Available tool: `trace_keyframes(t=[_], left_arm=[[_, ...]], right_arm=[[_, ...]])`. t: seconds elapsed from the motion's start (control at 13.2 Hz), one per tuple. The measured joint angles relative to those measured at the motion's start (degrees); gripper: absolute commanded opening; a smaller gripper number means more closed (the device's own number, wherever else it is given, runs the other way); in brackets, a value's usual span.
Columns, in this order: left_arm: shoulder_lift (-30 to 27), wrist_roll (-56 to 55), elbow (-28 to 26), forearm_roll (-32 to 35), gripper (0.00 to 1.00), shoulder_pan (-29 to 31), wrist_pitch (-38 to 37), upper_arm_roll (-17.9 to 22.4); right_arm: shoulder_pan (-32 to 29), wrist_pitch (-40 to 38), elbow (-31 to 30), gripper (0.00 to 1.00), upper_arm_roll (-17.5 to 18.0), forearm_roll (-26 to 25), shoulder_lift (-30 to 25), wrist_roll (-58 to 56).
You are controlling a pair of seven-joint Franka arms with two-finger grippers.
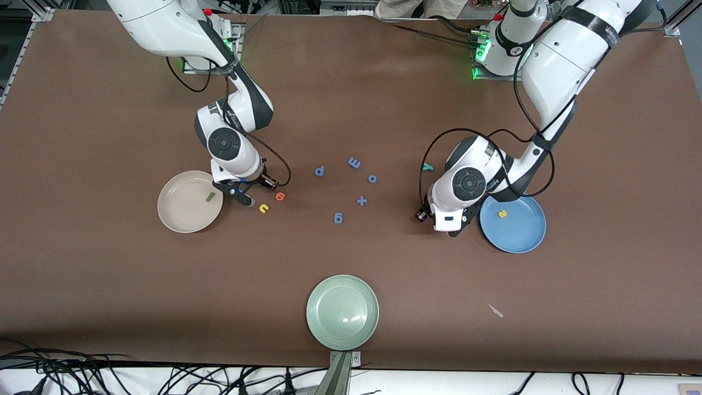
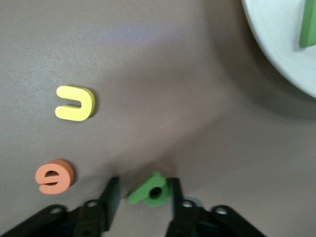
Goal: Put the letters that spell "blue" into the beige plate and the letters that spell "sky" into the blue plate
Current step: 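Grasp the yellow k with the left gripper while the right gripper reaches the d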
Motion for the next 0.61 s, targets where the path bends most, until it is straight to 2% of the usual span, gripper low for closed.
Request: trace_keyframes(t=[0.38, 0.61], left_arm=[[-1.5, 0.2, 1.5, 2.8, 0.00, 0.9, -7.5, 0.0], [-2.9, 4.5, 4.0, 3.7, 0.00, 1.4, -14.9, 0.1]], right_arm=[[0.0, 0.0, 0.0, 0.19, 0.0, 0.0, 0.0, 0.0], [0.0, -0.1, -0.1, 0.19, 0.0, 0.0, -0.3, -0.6]])
